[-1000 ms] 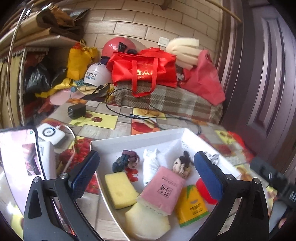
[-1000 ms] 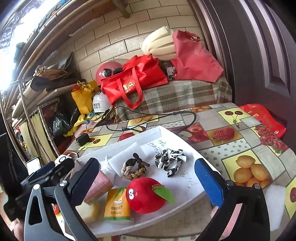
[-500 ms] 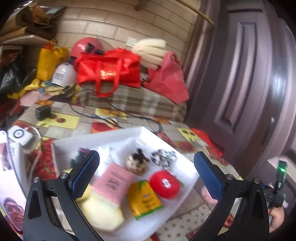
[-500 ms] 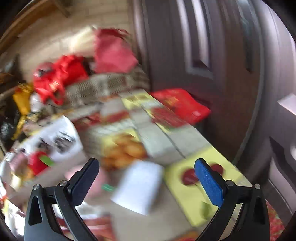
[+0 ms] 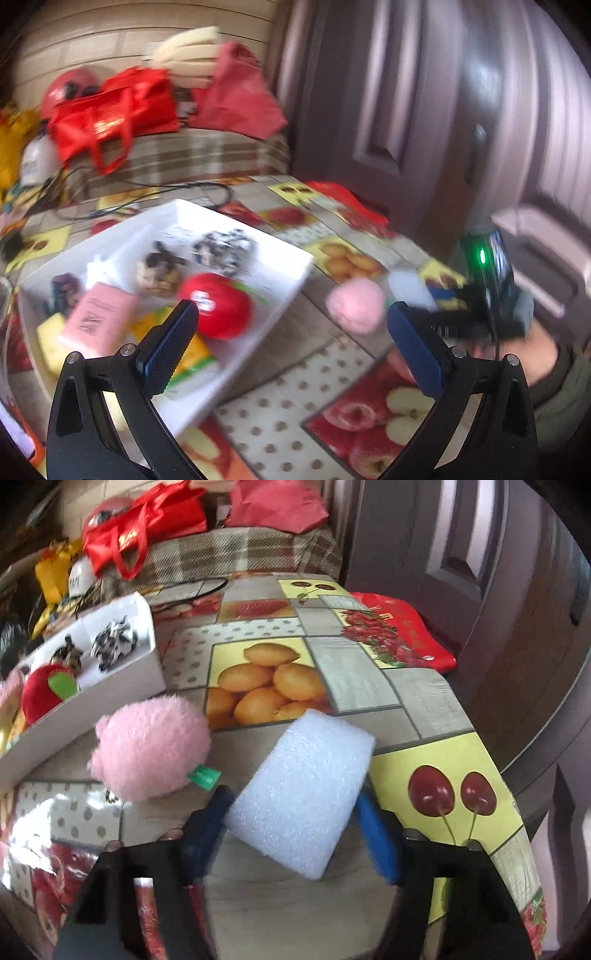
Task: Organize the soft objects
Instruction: 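Grasp the pink fluffy ball with the left gripper while the right gripper grasps the white foam block, then carry the pink ball and foam block over the white tray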
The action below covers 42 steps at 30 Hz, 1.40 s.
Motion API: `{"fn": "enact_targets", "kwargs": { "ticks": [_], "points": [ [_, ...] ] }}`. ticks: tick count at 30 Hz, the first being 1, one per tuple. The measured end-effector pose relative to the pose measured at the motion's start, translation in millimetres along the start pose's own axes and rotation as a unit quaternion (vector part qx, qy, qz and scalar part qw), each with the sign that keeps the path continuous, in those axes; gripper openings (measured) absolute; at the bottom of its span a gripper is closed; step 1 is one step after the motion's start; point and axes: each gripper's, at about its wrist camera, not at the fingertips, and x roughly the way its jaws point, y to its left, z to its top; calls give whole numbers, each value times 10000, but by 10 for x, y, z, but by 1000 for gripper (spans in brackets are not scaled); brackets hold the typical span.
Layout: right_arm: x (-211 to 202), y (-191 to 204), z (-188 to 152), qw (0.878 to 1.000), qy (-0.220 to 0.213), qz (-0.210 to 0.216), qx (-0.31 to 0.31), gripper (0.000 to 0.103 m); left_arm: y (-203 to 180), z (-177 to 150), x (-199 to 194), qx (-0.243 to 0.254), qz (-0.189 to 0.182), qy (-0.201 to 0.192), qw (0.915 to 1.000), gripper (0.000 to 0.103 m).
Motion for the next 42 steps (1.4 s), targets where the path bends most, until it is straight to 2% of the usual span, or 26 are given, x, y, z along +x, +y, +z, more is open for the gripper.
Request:
{"fn": "enact_targets", "kwargs": {
  "ticks": [3, 5, 7, 11, 15, 19, 20, 21, 23, 24, 27, 31, 36, 39, 42],
  "points": [
    [-64, -261, -15, 9967, -248, 400, 657, 66, -251, -46, 200, 428, -137, 235, 9987, 103],
    [-169, -478, -56, 9872, -663, 798, 1212, 66, -397, -42, 383, 641, -101, 432, 9970, 103],
    [-216, -600, -88, 9789, -907, 1007, 1529, 66, -505, -26, 548, 764, -114, 576, 9953, 103],
    [-230, -698, -129, 9690, -1035, 1329, 1806, 66, -671, 31, 959, 969, 10, 936, 9909, 103],
    [-214, -730, -115, 9631, -1103, 1536, 1917, 66, -755, 89, 1319, 975, 39, 1253, 9873, 103],
    [-214, -746, -94, 9590, -1101, 1696, 1986, 66, -796, 91, 1570, 1067, 249, 1550, 9818, 102],
    [-211, -752, -94, 9584, -1105, 1728, 1986, 66, -798, 85, 1610, 1042, 241, 1615, 9811, 99],
    [-223, -748, -96, 9574, -1125, 1762, 1990, 66, -796, 72, 1656, 1012, 175, 1722, 9797, 84],
    [-236, -749, -94, 9563, -1170, 1793, 1992, 66, -797, 39, 1693, 1004, 143, 1858, 9773, 61],
    [-246, -753, -96, 9555, -1201, 1801, 2006, 66, -784, 35, 1667, 946, 16, 1820, 9787, 60],
    [-254, -775, -100, 9529, -1267, 1830, 2061, 66, -800, 25, 1580, 979, -63, 1684, 9808, 58],
    [-319, -795, -111, 9491, -1501, 1822, 2087, 66, -823, 97, 1170, 999, -51, 1087, 9890, 58],
    [-354, -738, -96, 9491, -1651, 1840, 1952, 66, -726, 272, 429, 908, 426, 238, 9947, 58],
    [-397, -661, -96, 9511, -1754, 1805, 1791, 66, -537, 383, 117, 656, 654, -119, 9956, 58],
    [-547, -569, -104, 9518, -2072, 1673, 1522, 66, -349, 531, -89, 424, 903, -383, 9943, 58]
  ]
}}
